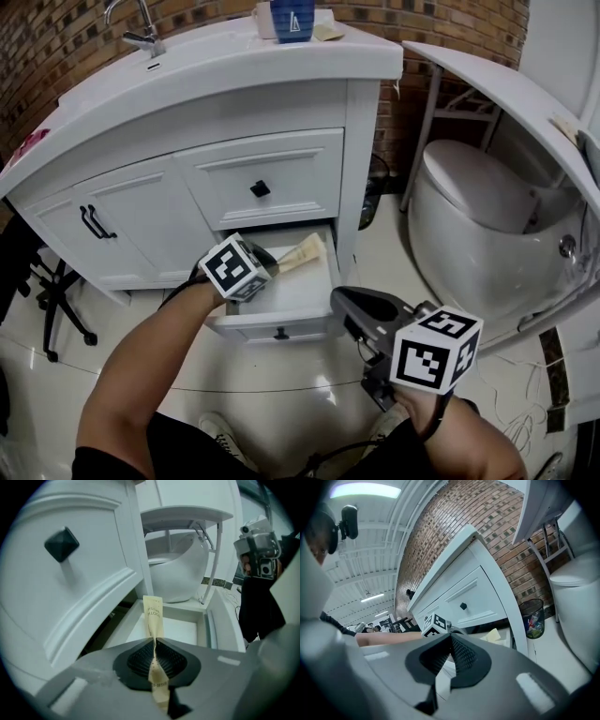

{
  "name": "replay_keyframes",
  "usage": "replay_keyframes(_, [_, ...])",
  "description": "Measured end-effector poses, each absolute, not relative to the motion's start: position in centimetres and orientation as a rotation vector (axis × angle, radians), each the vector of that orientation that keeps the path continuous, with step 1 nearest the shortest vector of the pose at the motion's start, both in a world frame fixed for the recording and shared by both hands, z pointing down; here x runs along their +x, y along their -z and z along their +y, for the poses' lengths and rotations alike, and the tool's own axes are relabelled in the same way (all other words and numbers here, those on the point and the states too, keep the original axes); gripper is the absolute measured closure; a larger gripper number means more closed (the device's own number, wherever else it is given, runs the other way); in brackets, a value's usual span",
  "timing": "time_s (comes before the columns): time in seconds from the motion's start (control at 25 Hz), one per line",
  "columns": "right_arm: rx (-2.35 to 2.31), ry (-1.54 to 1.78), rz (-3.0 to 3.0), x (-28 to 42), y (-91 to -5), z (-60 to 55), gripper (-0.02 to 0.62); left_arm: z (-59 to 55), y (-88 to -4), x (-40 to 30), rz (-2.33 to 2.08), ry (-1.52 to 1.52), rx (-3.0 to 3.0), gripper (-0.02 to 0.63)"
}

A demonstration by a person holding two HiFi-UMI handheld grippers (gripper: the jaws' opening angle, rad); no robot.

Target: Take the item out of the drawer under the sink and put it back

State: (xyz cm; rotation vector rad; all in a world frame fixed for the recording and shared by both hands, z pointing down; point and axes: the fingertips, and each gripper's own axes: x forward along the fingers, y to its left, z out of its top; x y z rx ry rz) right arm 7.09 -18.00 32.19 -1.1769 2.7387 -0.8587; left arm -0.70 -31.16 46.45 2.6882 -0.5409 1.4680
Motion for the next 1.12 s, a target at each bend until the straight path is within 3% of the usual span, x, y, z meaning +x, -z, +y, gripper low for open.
replay_keyframes(0.24, [-1.177,0.842,2.753,7.0,-32.0,-17.3,0.591,-28.6,-41.0,-1.9,-0.656,-1.28,2.776,0.583])
replay_keyframes(0.76, [-1.18,0.783,2.759,6.5,-31.2,-16.5,0.591,-19.4,-31.3,-8.7,-0.904,-0.553,2.771,0.582])
replay_keyframes(1.12, [-1.167,0.757,2.793,5.3,-31.3,-16.9,0.591,-15.1,-32.8,-9.8,-0.835,-0.473,2.714,0.581])
